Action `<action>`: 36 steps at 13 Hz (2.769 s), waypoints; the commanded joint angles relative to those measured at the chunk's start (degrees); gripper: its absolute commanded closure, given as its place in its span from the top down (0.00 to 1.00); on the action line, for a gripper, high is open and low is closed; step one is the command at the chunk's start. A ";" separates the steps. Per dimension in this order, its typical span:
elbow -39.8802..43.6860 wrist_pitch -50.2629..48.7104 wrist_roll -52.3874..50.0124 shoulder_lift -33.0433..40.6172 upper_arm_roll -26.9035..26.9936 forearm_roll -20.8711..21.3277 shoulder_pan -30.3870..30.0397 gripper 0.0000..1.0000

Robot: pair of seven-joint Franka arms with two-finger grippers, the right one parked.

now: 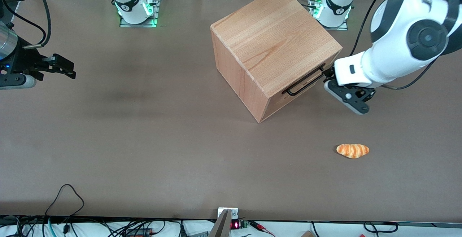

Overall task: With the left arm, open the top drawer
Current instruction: 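Hook the left gripper fingers around the black drawer handle, then pull the handle with the left gripper, sliding the drawer out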

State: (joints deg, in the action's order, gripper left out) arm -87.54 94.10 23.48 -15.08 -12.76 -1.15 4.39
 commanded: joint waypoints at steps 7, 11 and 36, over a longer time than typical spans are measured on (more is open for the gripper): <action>-7.64 8.12 3.23 -0.74 -0.78 0.72 2.37 1.00; -7.64 7.76 9.29 -1.97 -0.78 -0.51 1.94 1.00; -5.45 7.24 20.63 -7.33 -0.60 -5.09 -0.96 1.00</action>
State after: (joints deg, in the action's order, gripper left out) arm -94.94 101.24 41.00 -21.52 -13.51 -5.38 4.92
